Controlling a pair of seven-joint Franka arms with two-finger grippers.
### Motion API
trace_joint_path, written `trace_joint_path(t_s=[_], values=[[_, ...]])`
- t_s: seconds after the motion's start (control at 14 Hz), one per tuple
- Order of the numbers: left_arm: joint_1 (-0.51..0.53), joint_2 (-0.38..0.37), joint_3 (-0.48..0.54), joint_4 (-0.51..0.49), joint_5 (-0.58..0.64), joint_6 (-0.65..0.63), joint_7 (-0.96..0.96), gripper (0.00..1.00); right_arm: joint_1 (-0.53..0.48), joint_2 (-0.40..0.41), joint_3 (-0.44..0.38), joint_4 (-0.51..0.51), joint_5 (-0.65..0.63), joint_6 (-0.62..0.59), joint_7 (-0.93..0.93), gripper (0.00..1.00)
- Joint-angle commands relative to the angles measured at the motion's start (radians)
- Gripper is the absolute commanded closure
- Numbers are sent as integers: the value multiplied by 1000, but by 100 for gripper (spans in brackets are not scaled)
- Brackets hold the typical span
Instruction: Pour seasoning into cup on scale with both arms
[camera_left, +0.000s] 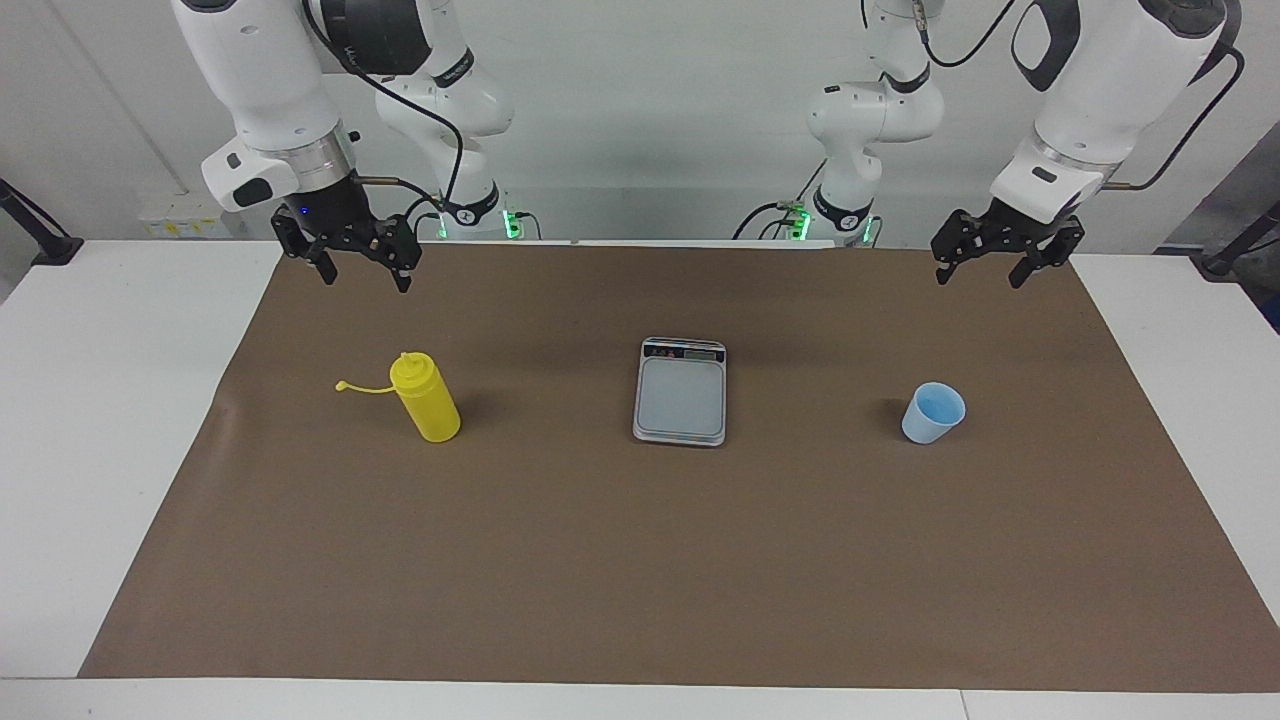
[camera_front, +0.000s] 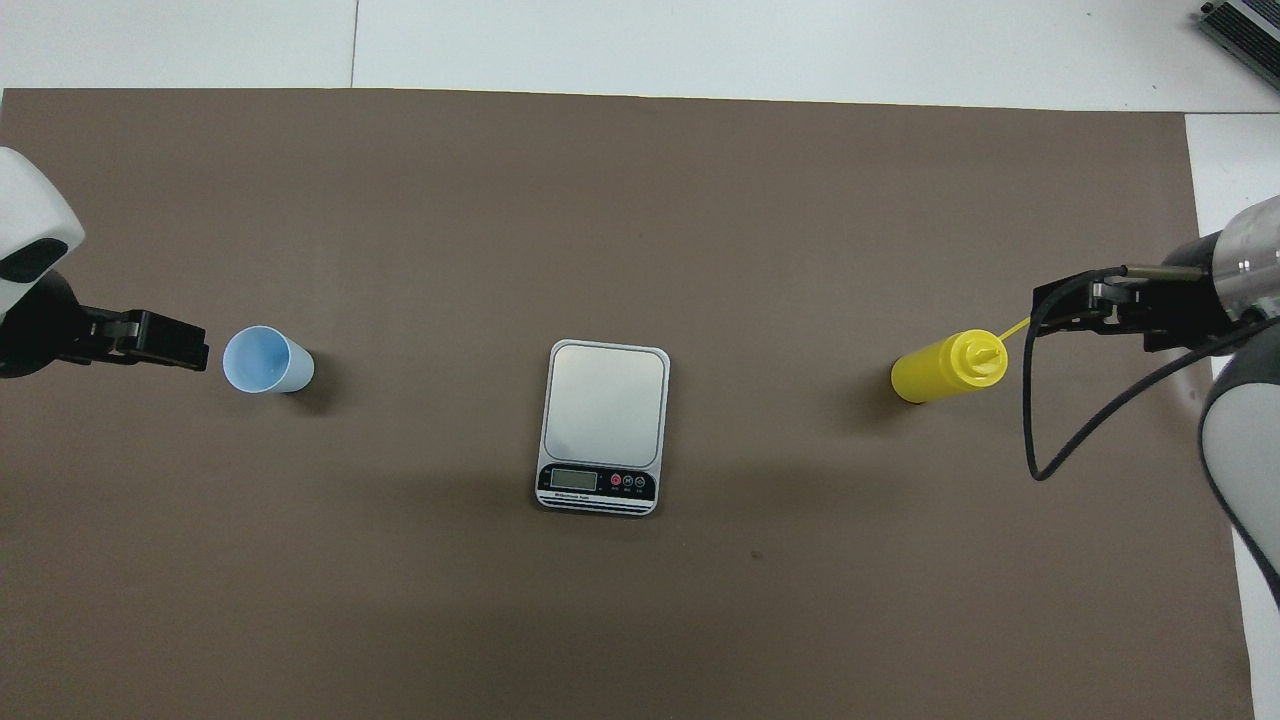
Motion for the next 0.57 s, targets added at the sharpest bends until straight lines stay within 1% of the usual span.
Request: trace_joint_path(t_s=[0.0,0.5], values=[[3,2,1,10,3,-11,-4,0,-8,-6,6,-7,21,-20,-35,0],[5,-6,3,-4,3,-9,-1,0,-8,-6,6,-9,23,-19,-47,0]])
